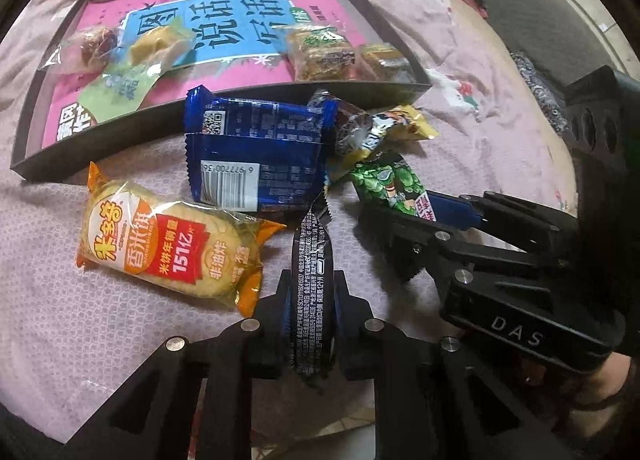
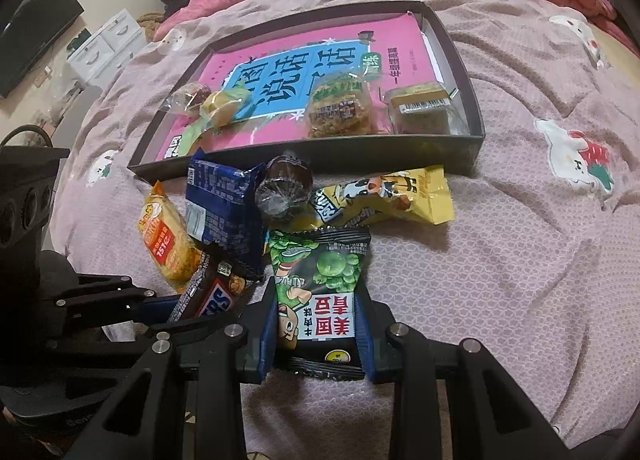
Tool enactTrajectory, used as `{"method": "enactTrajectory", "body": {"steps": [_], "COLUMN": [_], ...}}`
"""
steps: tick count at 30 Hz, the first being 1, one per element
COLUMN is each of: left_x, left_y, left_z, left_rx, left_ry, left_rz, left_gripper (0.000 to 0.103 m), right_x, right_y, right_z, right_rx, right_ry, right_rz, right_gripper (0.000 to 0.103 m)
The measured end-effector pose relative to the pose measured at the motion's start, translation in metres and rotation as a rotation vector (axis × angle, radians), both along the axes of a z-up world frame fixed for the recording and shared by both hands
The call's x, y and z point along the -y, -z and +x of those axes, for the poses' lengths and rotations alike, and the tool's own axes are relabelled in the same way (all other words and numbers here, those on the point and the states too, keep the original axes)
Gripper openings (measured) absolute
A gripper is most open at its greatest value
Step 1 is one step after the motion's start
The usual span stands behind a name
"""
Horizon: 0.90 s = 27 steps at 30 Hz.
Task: Organize snacks
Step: 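Lift Snickers bar with left tool while right tool lifts green pea packet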
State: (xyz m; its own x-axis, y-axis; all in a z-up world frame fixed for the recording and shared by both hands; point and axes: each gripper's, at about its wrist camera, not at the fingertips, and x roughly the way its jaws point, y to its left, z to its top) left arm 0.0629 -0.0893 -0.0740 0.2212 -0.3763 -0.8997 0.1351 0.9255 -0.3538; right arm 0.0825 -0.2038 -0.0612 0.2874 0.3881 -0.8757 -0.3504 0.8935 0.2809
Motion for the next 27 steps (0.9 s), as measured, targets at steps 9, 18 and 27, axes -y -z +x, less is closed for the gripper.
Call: {"method": "enactTrajectory", "body": {"steps": [9, 18, 27], "left_x": [-0.013, -0.037, -0.059], "left_y": [-0.028, -0.048, -0.054], "left_z": [-0.012, -0.011, -0.005], "left_rx": [0.088, 0.150, 0.183], "left_ry": [-0.003, -0.073, -0.143], "left_rz": [-0.021, -0.037, -0.031], "left_gripper": [0.017, 0.017, 0.017], "right_x": [0.007, 0.011, 0.007], "right_y": [-0.020, -0.043, -0.052], "right_z": [-0.007, -0.006, -0.006], "right_rx": [0.055, 0.160, 0.221], "right_ry": [0.024, 0.048, 0.026], "right_rz": [0.058, 0.124, 0.131], "right_gripper": [0.033, 0.033, 0.033]}}
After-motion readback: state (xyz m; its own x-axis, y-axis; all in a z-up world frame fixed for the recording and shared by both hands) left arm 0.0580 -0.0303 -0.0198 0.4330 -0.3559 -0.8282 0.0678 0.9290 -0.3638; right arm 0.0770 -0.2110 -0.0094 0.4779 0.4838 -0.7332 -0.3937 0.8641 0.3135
